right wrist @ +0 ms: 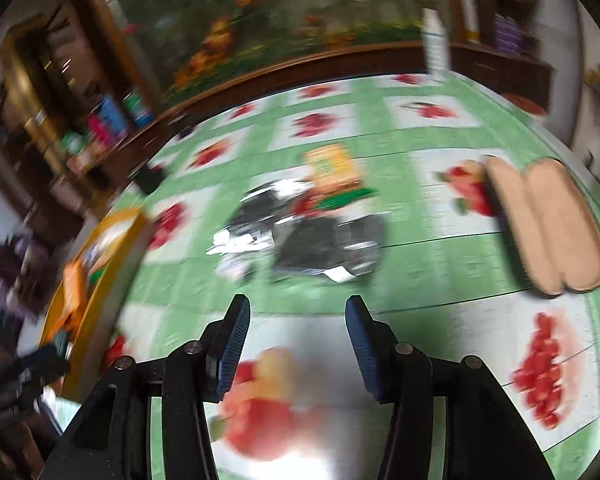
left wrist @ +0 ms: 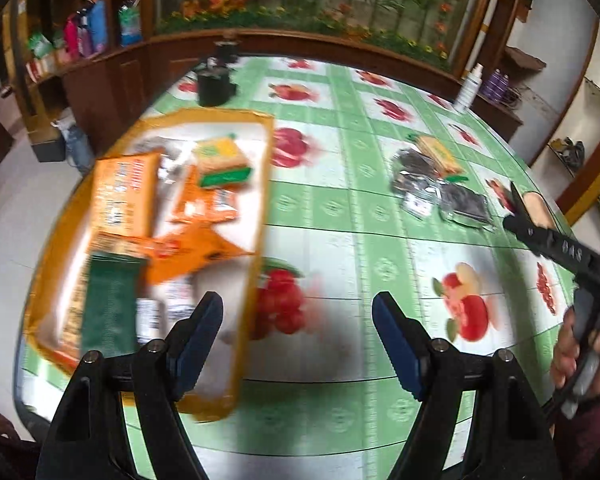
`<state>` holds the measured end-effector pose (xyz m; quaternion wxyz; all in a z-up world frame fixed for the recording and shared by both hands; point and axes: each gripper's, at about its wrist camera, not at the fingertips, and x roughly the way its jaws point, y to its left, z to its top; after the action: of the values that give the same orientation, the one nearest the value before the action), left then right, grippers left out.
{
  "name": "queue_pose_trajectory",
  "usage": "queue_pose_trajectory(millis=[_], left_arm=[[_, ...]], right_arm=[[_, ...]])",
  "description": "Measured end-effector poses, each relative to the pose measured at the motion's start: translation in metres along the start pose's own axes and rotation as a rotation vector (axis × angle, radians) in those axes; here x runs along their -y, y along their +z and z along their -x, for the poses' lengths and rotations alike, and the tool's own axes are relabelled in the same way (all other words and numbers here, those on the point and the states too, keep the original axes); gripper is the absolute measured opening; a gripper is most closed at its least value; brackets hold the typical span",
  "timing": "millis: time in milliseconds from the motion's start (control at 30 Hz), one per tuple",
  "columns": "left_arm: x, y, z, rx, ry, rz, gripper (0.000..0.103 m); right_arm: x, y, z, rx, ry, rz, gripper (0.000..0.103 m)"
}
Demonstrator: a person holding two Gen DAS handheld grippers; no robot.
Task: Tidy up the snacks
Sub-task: 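Move both open grippers back toward the silver foil bags on the table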
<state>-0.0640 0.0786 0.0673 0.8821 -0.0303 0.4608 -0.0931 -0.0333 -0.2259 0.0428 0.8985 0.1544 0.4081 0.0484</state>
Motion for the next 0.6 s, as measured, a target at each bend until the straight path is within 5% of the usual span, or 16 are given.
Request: queue_pose_trajectory(millis=[200,433,600], left_arm=[[0.022,0.001,-0.014,-0.022,-0.007,-0.046,0.076],[0.028,0.016,-0.019,-0.032,-0.045,-0.03,0.076],[0.029,0.026,-0.017,-0.01,-0.053,-0.036,0.076]], right_arm=[[0.035,0.021,-0.01,0.016,-0.015,-0.092,0.069],[0.012,0.056,-0.058,0.021,-0.053,0.05,0.074],[0.004,0.049,-0.085,-0.081,0.02,0.128,0.074]])
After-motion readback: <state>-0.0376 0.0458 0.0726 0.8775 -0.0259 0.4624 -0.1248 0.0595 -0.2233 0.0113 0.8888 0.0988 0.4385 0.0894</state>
